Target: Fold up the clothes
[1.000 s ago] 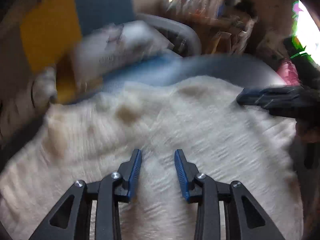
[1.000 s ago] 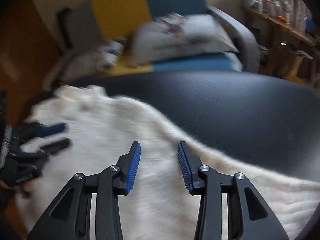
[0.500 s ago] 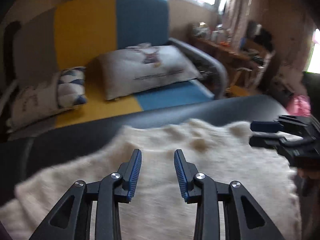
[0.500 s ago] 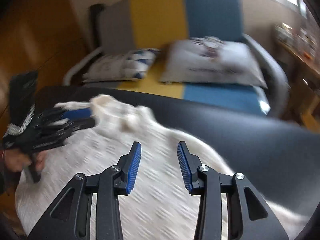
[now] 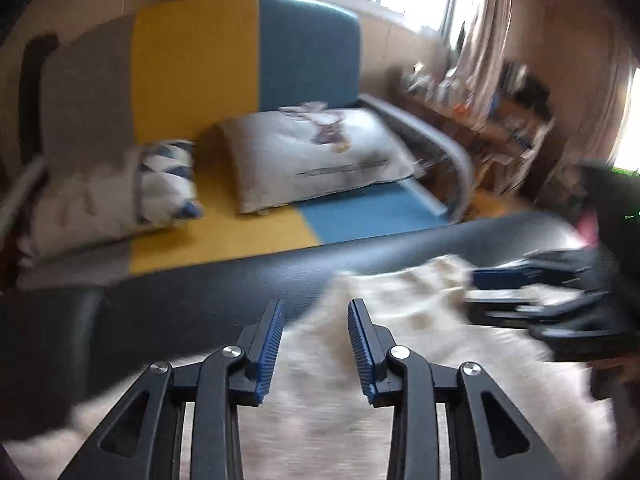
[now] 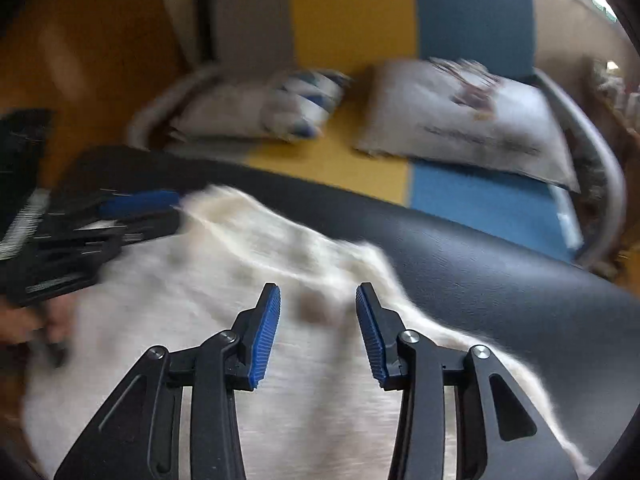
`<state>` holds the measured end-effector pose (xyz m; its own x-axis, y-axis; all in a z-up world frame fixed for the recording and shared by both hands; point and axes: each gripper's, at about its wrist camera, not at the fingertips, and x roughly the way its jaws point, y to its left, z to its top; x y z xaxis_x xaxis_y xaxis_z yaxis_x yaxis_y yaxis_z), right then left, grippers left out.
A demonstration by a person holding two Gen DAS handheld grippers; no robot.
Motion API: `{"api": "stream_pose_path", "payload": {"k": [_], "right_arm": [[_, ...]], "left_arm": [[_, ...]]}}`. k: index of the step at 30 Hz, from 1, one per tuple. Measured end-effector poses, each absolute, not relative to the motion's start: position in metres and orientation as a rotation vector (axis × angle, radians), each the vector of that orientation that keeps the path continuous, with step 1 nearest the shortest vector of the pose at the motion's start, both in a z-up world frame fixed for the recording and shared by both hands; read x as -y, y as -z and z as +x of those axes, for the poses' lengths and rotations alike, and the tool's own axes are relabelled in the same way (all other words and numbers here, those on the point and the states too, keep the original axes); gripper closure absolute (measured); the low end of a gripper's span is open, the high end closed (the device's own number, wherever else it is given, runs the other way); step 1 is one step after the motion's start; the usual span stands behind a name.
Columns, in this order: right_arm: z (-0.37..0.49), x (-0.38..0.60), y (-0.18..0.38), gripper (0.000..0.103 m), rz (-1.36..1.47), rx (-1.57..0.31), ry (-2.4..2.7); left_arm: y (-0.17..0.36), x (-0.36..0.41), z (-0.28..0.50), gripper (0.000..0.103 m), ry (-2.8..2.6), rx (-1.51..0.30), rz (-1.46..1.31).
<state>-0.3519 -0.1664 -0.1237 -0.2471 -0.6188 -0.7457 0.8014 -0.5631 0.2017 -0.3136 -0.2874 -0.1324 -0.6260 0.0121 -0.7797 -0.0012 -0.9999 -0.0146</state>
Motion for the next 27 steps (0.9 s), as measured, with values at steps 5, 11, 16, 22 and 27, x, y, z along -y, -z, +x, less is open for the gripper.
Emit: {"api": "stream_pose_path", "payload": {"k": [5,11,16,22,27], "right_arm": [[-0.349,0.189,0.133,0.060,1.051,-0.350,1.891],[-0.356,0.183,0.149,0.060,1.055,-0.276,1.969],[-0.350,0.184,0.146,0.060,1.023,-0.355,1.978],[-0.346,0.190,0.143,0.060,1.031,-0.402,2.007],[-0.336,0.189,0.121,0.057,0.974,-0.331,1.934]], "left_arm": [[0.130,0.293,-0.315,0.073,-2.788,-0.038,-1.340],[0.138,0.284,-0.324,0.072,-2.726,-0.150,-1.344],[0.135,0.303,-0.324,0.067,-2.787,-0.100,-1.411],[0.135,0.316,-0.317,0.069,-2.856,0.168,-1.402],[0.124,0.307,-0.311,0.069,-2.777,0.068,-1.272]]}}
